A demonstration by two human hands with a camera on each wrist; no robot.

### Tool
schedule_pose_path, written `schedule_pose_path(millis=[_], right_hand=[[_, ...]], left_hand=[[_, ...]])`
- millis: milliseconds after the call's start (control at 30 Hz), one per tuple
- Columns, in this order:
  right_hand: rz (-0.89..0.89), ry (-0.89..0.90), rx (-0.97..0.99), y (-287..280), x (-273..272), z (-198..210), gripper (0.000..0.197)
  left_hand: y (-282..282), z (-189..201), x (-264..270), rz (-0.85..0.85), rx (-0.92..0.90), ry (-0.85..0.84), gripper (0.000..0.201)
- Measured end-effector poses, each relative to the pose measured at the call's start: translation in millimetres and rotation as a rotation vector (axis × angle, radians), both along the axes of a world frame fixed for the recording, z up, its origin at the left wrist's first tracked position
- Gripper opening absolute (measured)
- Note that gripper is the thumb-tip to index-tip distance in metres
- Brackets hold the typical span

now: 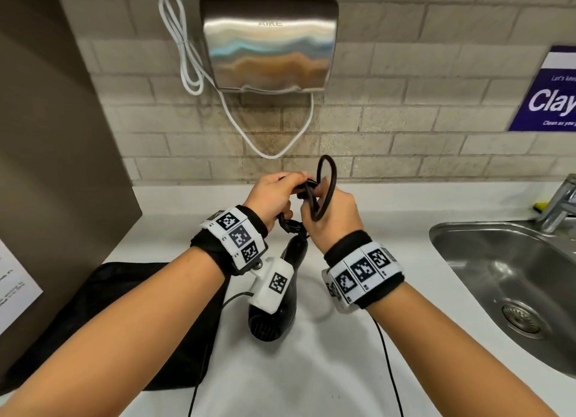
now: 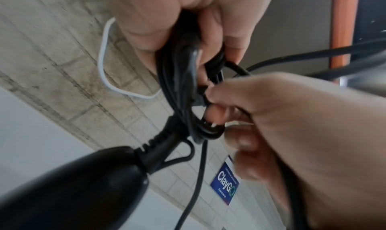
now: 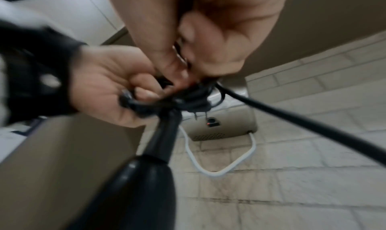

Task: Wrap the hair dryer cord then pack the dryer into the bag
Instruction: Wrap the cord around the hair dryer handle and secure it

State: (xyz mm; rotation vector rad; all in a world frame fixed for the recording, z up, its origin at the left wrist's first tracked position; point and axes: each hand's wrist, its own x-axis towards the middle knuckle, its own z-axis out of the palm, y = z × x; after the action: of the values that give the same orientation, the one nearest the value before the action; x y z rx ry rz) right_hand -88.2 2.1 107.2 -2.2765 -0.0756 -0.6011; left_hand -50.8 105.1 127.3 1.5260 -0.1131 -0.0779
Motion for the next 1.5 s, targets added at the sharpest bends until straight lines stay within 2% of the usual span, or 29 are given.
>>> schedule_pose_path(millis=[33, 133, 233, 300, 400, 500, 600, 700, 767, 867, 933, 1000, 1067, 1133, 1267, 1333, 1400, 1500], right_hand=[[-0.042, -0.007, 0.035, -2, 1, 2, 0.02], [-0.153, 0.014, 0.125, -9, 8, 1, 0.04], [-0.13, 0.001, 0.151, -13, 19, -8, 0.058], [-0.043, -0.024, 0.225, -13, 29, -9, 0.057], [0.1, 0.06, 0.391, -16, 42, -6, 0.04], [0.204, 0.13, 0.24, -22, 51, -11, 0.026], [0.357, 0.299, 0.171, -34, 49, -10, 0.025], [0.479, 0.485, 0.128, -51, 42, 3, 0.043], [0.508, 0.482, 0.08, -60, 43, 5, 0.032], [0.414, 0.34, -0.068, -69, 49, 4, 0.02], [0.207, 0.223, -0.22, -83, 60, 0, 0.021], [-0.052, 0.173, -0.28, -103, 71, -5, 0.022], [-0.166, 0.278, -0.319, -122, 80, -14, 0.023], [-0.168, 0.48, -0.404, -131, 86, -34, 0.023], [-0.074, 0.713, -0.731, -125, 86, -97, 0.027], [0.017, 0.776, -0.788, -110, 82, -117, 0.027], [0.116, 0.757, -0.63, -91, 75, -115, 0.032], [0.327, 0.415, -0.129, -60, 60, -95, 0.046]], left_hand=[[-2, 0, 0, 0.001, -0.005, -0.007, 0.016], [-1, -2, 1, 0.016, -0.028, -0.02, 0.016], [0, -4, 2, 0.004, -0.015, -0.037, 0.015], [-2, -4, 1, -0.032, 0.03, -0.045, 0.016], [-6, -4, 0, -0.09, 0.091, -0.056, 0.013], [-4, -4, 3, -0.08, 0.113, -0.046, 0.017], [4, -5, 5, -0.043, 0.084, -0.036, 0.015], [14, -5, 7, -0.014, 0.052, -0.03, 0.017], [19, -4, 7, -0.024, 0.035, -0.025, 0.016], [23, -3, 4, -0.049, 0.024, -0.015, 0.018], [26, -3, 3, -0.045, 0.0, 0.015, 0.019], [30, -2, 2, -0.033, -0.047, 0.052, 0.02], [34, -2, 0, -0.025, -0.097, 0.069, 0.02], [35, -2, -2, -0.021, -0.13, 0.079, 0.022], [30, -3, -4, -0.025, -0.162, 0.098, 0.021], [27, -3, -4, -0.022, -0.161, 0.098, 0.02], [24, -4, -4, -0.023, -0.158, 0.098, 0.02], [22, -4, -4, -0.022, -0.163, 0.105, 0.02]])
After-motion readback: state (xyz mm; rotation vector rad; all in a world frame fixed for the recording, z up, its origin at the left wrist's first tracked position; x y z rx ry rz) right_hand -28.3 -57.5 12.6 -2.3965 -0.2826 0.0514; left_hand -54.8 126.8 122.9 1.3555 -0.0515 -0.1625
